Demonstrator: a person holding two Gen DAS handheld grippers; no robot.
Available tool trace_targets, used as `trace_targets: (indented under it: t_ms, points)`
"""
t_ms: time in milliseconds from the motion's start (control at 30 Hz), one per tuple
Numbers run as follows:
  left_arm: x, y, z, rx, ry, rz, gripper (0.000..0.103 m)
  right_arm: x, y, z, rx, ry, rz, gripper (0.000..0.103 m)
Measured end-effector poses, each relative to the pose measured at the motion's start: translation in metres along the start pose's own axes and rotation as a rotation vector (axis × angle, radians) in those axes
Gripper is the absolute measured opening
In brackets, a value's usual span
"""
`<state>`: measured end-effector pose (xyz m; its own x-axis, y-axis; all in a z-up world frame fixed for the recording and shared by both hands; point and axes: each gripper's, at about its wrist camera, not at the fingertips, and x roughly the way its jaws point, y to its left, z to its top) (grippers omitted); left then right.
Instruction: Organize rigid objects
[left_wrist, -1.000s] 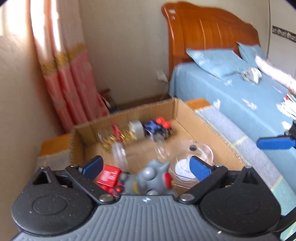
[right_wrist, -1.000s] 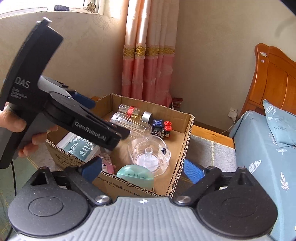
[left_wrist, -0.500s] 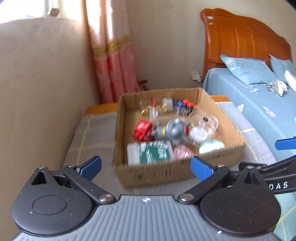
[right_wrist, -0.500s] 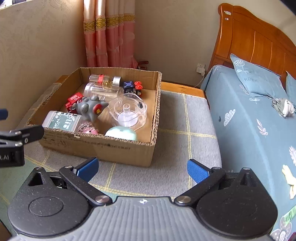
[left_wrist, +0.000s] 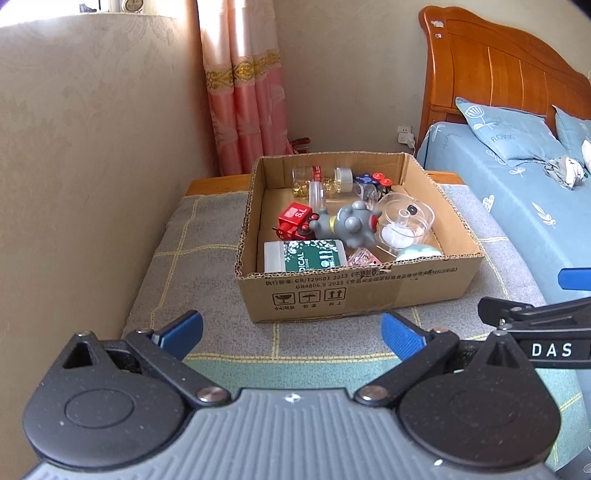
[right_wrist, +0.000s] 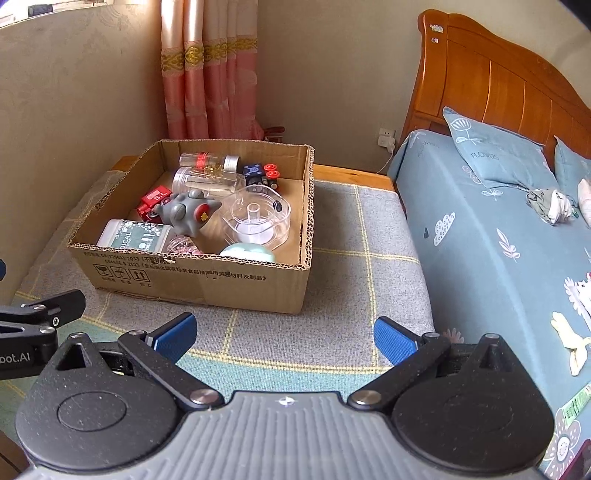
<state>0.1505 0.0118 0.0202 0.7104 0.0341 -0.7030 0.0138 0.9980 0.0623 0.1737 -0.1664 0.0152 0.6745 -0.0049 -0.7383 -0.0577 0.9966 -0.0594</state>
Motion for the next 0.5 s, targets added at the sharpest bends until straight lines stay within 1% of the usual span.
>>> trace_targets:
  t_ms: [200,500]
  points:
    - [-0.0014,0.0008,0.0006,0.003,-0.001,0.021,0.102,-0.0040,0.0015,0.0010,0.002,-0.009,0.006,0.103]
    - [-0.0024,-0.0005,0.0008,0.008,-0.003,0.017,0.102,-0.0069,0.0010,0.0025,0.002,-0.019,0.004,0.103]
